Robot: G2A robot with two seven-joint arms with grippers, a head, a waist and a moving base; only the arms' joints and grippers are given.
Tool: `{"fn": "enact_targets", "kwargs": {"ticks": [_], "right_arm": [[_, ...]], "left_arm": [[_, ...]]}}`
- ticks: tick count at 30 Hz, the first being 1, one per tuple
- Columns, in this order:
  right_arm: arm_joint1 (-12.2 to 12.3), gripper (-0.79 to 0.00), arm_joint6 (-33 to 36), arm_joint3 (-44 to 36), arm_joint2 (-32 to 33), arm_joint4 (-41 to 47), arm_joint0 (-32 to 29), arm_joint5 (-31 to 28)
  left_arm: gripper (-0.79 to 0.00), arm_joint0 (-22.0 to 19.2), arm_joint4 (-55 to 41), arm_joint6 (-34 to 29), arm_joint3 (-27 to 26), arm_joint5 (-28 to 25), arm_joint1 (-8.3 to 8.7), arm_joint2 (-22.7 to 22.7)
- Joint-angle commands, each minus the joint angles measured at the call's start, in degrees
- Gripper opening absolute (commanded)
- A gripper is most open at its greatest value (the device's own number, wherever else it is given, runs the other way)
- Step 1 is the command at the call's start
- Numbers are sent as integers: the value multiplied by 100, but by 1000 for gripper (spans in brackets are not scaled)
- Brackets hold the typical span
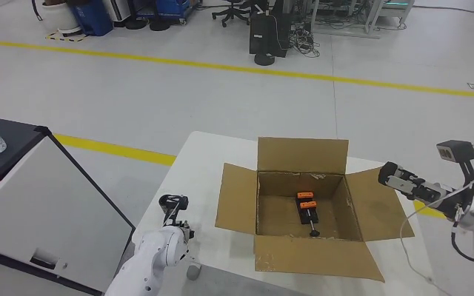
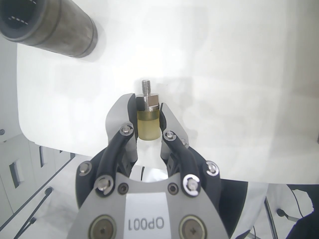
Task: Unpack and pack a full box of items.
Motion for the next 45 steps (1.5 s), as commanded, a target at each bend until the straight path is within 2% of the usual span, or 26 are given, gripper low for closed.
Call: {"fn": "enact_targets", "kwargs": {"ticks": [1, 5, 12, 17, 24, 29, 40, 45], "right_arm": [[0, 0, 0, 0, 0, 0, 0, 0], [0, 0, 0, 0, 0, 0, 0, 0], [3, 0, -405, -164, -140, -158, -57, 372], [-19, 0, -645, -150, -764, -438, 221, 691], [-97, 0, -837, 127, -1879, -848, 780, 1205], [-108, 0, -716, 260, -2079, -933, 945, 1041], [-108, 0, -716, 260, -2079, -933, 945, 1041], [-180, 0, -767, 98, -2703, -935, 896, 1509]], "left_arm": [[-785, 100, -69, -31, -232, 5, 14, -129], [-785, 333, -122, -126, -677, -34, 60, -478], [-785, 941, -343, -145, -1473, -39, 141, -1340], [-785, 1304, -528, -91, -1866, -36, 175, -1903], [-785, 1597, -660, 67, -2147, -61, 199, -2424], [-785, 1759, -649, 86, -2369, -186, 212, -2592], [-785, 1759, -649, 86, -2369, -186, 212, -2592], [-785, 1759, -649, 86, -2369, -186, 212, -2592]]}}
